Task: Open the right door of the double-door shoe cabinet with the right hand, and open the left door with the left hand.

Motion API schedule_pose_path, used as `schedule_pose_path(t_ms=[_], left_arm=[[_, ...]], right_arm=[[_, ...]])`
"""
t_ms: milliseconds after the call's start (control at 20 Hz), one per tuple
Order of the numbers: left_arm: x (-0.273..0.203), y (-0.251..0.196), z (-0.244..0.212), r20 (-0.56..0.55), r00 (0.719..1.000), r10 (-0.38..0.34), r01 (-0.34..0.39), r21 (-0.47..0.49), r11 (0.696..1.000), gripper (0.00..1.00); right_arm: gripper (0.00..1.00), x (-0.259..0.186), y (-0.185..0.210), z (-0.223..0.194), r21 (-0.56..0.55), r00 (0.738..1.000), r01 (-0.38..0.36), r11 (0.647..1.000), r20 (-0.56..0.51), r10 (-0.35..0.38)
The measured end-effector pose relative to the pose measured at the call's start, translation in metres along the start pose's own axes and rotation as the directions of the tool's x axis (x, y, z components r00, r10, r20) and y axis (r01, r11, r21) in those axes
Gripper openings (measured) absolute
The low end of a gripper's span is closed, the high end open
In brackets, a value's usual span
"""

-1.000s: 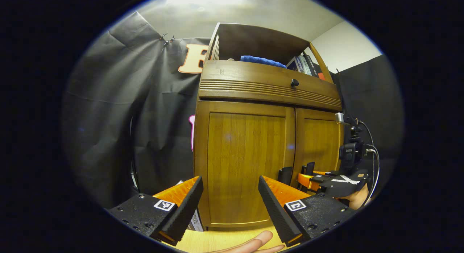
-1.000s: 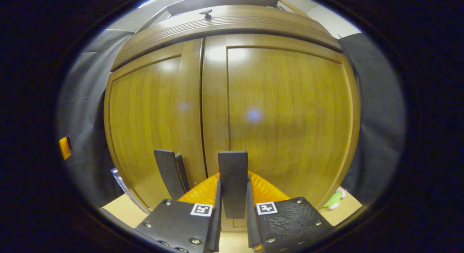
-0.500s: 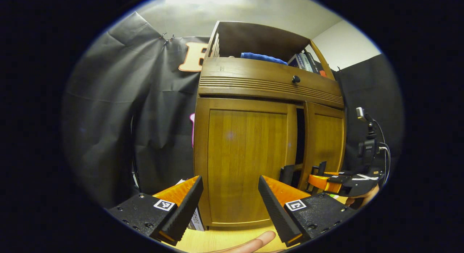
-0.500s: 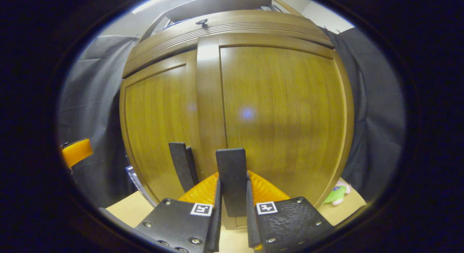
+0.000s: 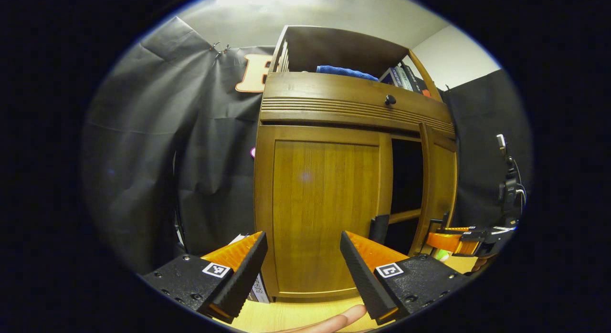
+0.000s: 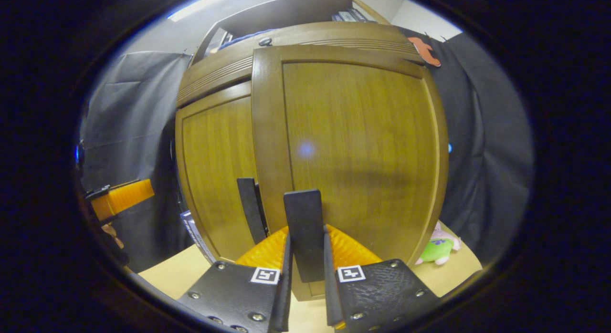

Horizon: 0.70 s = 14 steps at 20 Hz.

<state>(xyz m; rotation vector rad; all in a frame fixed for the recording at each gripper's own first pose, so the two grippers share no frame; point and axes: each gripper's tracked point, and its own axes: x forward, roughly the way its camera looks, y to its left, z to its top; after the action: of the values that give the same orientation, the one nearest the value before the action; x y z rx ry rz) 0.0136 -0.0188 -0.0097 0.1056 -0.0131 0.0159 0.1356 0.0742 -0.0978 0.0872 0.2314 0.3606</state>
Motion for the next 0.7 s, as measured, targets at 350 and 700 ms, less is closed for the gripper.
schedule_pose_path(t_ms=[350, 700], left_arm=[[-0.001, -0.008, -0.002, 0.005, 1.0, -0.002, 0.002, 0.023, 1.0, 0.91], [-0.007, -0.015, 0.005, 0.031, 0.999, -0.017, 0.016, 0.03, 0.999, 0.91]], right_arm=[[0.3, -0.035, -0.015, 0.0, 0.051, 1.0, -0.004, 0.999, 0.014, 0.003], [0.3, -0.067, -0.035, -0.001, 0.061, 0.999, 0.023, 0.998, 0.023, -0.025]])
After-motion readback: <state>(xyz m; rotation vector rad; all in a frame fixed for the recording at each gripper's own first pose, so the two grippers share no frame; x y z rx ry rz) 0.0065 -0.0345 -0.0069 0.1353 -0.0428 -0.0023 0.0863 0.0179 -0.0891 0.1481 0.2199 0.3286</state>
